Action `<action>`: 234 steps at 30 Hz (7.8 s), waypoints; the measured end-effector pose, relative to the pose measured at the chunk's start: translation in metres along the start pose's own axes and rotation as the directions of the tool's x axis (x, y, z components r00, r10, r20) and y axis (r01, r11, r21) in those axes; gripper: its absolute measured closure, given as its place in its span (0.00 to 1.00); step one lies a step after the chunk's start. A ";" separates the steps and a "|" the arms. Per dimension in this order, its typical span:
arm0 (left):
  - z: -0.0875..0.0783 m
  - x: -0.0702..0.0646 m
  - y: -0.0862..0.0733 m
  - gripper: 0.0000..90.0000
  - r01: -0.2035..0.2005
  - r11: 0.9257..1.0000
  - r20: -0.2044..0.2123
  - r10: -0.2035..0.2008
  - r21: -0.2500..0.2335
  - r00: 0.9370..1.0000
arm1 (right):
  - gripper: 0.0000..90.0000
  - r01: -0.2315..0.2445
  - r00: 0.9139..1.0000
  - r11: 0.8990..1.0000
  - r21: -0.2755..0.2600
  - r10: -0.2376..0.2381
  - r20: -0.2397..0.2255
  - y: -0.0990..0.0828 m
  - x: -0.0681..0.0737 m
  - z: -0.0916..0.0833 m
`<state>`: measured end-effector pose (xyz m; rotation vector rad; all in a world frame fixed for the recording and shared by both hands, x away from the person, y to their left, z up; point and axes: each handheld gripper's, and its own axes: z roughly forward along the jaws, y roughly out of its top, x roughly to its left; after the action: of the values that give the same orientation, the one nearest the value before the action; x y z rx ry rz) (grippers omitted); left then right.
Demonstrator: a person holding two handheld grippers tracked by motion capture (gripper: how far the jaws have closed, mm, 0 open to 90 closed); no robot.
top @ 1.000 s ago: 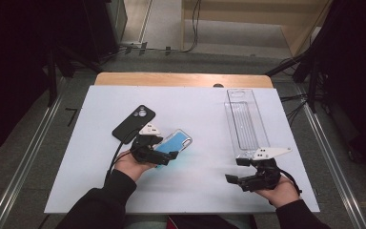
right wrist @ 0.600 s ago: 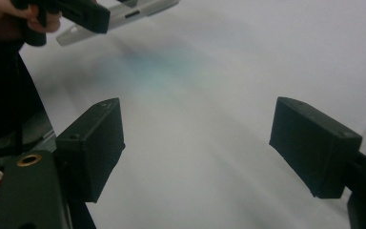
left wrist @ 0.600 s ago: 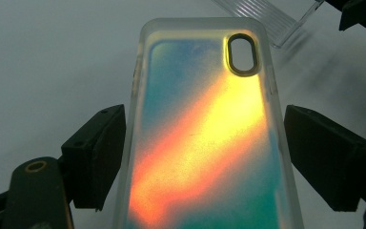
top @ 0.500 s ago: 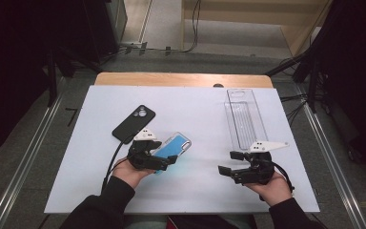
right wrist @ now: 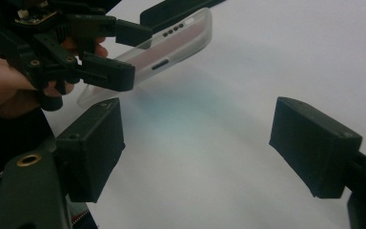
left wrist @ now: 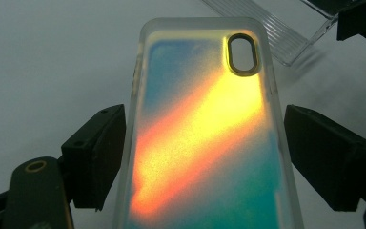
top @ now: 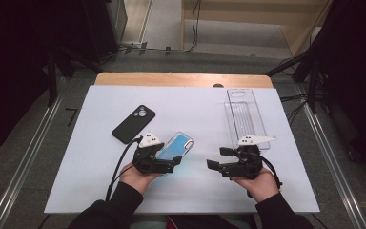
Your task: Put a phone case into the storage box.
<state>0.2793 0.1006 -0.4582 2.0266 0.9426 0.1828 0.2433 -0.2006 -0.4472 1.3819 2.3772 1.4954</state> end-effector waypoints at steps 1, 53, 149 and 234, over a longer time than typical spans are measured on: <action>0.000 -0.001 -0.001 0.19 0.010 1.000 0.001 -0.010 -0.009 1.000 | 0.19 -0.001 1.000 1.000 0.001 0.001 0.000 0.002 0.002 0.003; 0.020 -0.030 -0.020 0.19 0.086 0.968 -0.085 -0.108 -0.234 0.990 | 0.23 -0.178 0.984 0.983 -0.048 0.178 0.007 0.044 0.001 0.055; -0.006 0.004 0.028 0.17 -0.033 0.999 0.257 0.022 0.042 0.966 | 0.85 0.091 0.986 0.995 -0.039 -0.096 -0.134 0.058 0.006 0.023; -0.040 0.023 0.053 0.90 0.074 0.997 0.196 -0.066 -0.033 0.978 | 0.00 0.148 0.987 0.987 -0.061 -0.151 -0.061 0.042 0.025 0.045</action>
<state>0.3072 0.1246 -0.3978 1.9314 0.8778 -0.0353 0.2751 -0.1449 -0.4303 1.1320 2.3955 1.5773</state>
